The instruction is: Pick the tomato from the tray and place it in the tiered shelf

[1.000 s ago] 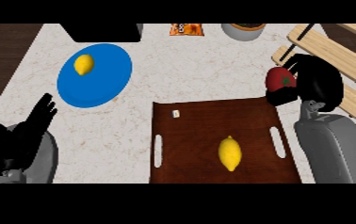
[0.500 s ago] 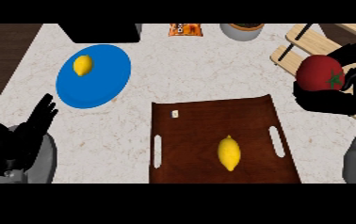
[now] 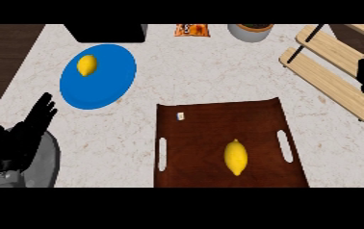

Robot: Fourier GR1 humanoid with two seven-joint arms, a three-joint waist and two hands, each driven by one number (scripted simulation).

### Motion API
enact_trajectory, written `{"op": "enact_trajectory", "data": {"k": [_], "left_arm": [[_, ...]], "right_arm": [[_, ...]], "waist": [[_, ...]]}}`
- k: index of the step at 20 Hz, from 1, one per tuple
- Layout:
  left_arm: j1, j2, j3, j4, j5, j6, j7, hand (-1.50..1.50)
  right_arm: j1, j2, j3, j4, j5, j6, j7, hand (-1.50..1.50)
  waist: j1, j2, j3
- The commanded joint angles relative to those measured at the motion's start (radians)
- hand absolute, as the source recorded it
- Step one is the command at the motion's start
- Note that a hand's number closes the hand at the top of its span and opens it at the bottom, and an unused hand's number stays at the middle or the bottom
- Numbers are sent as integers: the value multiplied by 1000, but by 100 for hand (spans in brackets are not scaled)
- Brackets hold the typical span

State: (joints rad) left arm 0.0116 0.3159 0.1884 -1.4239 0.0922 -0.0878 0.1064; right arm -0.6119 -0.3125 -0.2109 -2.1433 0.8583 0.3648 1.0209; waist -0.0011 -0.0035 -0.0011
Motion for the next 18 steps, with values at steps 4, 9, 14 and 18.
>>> {"op": "enact_trajectory", "data": {"k": [4, 9, 14, 18], "left_arm": [[-8, -13, 1, 5, -13, 20, 14, 0], [-32, -20, -4, 23, -15, 11, 7, 0], [-41, -10, 10, 44, -16, -3, -9, 0], [-4, -51, -26, -31, -39, 25, 34, 0]], "right_arm": [[-147, -165, -57, 72, 38, 215, 128, 150], [-206, -229, -102, 252, 52, 209, 46, 150], [-219, -271, -142, 432, 75, 104, -94, 150], [-236, -301, -110, 466, 125, 122, -79, 150]], "waist": [[-7, -3, -1], [3, 2, 0], [8, 6, 1], [10, 4, 1]]}}
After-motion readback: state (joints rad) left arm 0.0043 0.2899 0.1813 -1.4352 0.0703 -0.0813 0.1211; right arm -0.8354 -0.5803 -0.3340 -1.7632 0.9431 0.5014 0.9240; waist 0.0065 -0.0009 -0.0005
